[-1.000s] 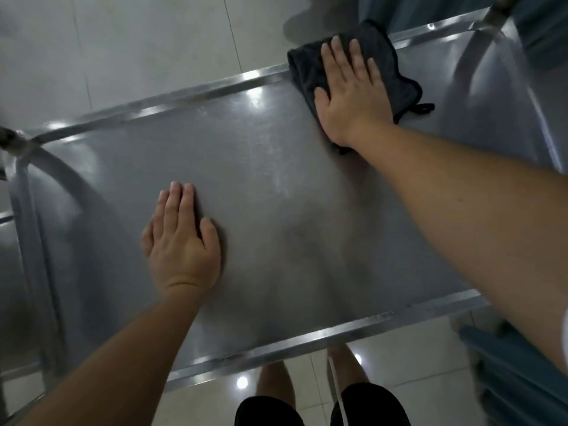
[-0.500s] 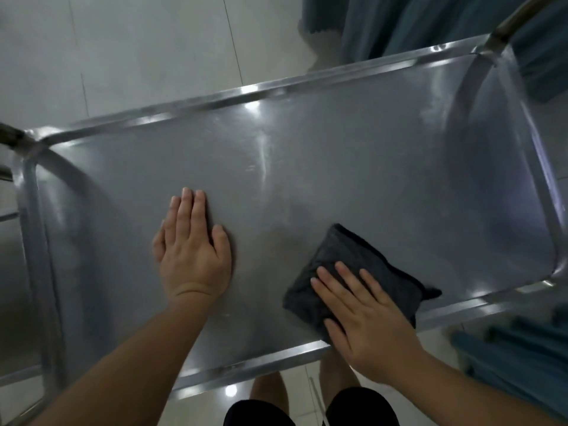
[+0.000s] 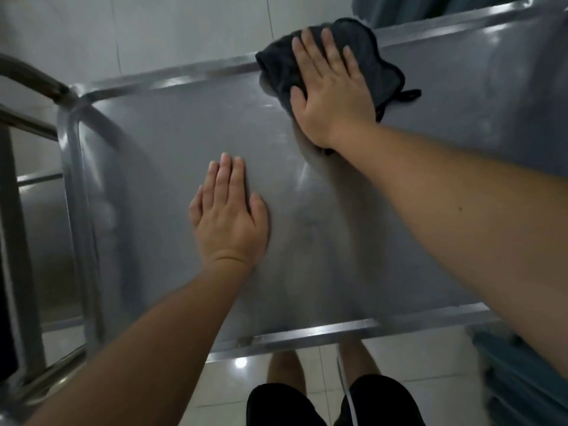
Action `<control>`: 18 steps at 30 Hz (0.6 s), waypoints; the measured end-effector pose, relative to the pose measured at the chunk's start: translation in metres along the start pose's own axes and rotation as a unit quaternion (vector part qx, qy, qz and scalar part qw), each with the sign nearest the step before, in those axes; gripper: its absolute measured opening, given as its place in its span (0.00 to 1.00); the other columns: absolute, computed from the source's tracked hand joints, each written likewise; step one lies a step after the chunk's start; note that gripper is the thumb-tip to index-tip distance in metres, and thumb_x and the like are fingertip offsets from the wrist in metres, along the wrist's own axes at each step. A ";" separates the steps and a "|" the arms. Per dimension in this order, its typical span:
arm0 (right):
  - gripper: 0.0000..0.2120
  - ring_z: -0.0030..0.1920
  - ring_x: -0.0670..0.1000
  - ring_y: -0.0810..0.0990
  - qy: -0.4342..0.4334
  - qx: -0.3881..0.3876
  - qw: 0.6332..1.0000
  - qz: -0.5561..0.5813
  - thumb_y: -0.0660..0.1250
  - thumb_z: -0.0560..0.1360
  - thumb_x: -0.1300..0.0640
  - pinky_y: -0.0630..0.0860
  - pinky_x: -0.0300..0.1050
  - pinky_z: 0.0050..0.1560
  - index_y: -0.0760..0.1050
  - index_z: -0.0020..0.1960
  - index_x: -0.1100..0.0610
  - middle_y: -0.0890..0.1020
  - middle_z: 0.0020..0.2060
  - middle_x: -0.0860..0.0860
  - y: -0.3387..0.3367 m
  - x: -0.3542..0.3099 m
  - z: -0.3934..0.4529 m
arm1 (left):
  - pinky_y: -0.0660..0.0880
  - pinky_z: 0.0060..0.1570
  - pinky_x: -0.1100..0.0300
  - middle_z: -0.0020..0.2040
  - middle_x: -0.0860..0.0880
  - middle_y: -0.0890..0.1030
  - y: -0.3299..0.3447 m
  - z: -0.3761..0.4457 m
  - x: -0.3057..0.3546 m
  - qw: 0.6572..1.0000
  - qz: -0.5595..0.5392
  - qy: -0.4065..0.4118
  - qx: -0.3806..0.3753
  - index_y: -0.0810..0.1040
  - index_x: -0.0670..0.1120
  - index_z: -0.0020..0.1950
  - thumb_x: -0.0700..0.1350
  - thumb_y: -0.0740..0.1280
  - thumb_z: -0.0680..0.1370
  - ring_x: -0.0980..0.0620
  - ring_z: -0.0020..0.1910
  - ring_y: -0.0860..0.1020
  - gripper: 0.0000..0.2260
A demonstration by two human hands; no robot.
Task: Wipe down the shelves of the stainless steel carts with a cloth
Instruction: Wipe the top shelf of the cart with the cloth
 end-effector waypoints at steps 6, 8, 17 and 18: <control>0.34 0.84 0.54 0.51 -0.052 -0.008 0.999 0.000 0.53 0.82 0.43 0.48 0.58 0.82 0.55 0.85 0.54 0.56 0.84 0.50 0.026 -0.036 -0.136 | 0.49 0.80 0.53 0.85 0.53 0.59 0.000 0.000 -0.002 1.000 -0.006 -0.002 0.000 0.61 0.52 0.85 0.55 0.54 0.84 0.54 0.84 0.54 0.29; 0.33 0.84 0.54 0.51 -0.081 -0.012 0.997 0.000 0.55 0.82 0.44 0.51 0.59 0.82 0.55 0.85 0.54 0.56 0.84 0.50 0.039 -0.046 -0.202 | 0.49 0.80 0.53 0.85 0.54 0.60 -0.001 0.000 -0.002 1.000 -0.011 -0.005 0.000 0.61 0.53 0.85 0.54 0.53 0.84 0.54 0.84 0.55 0.28; 0.31 0.83 0.50 0.53 -0.203 -0.098 0.974 -0.019 0.57 0.83 0.43 0.54 0.58 0.81 0.57 0.84 0.48 0.57 0.83 0.45 0.055 -0.045 -0.307 | 0.46 0.81 0.56 0.86 0.56 0.56 -0.006 -0.004 -0.004 0.999 -0.051 0.000 -0.013 0.60 0.54 0.86 0.53 0.51 0.84 0.58 0.84 0.52 0.28; 0.31 0.83 0.51 0.54 -0.195 -0.089 0.977 -0.020 0.57 0.82 0.43 0.55 0.58 0.81 0.58 0.84 0.48 0.58 0.83 0.45 0.049 -0.042 -0.285 | 0.46 0.81 0.56 0.86 0.56 0.56 -0.006 -0.004 -0.005 0.999 -0.050 0.001 -0.011 0.60 0.54 0.86 0.53 0.51 0.84 0.57 0.84 0.52 0.28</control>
Point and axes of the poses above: each hand's wrist, its own z-axis towards the middle knuckle, its own y-axis out of the palm, x = y × z, the point moved 8 cm from there along z, towards the middle knuckle
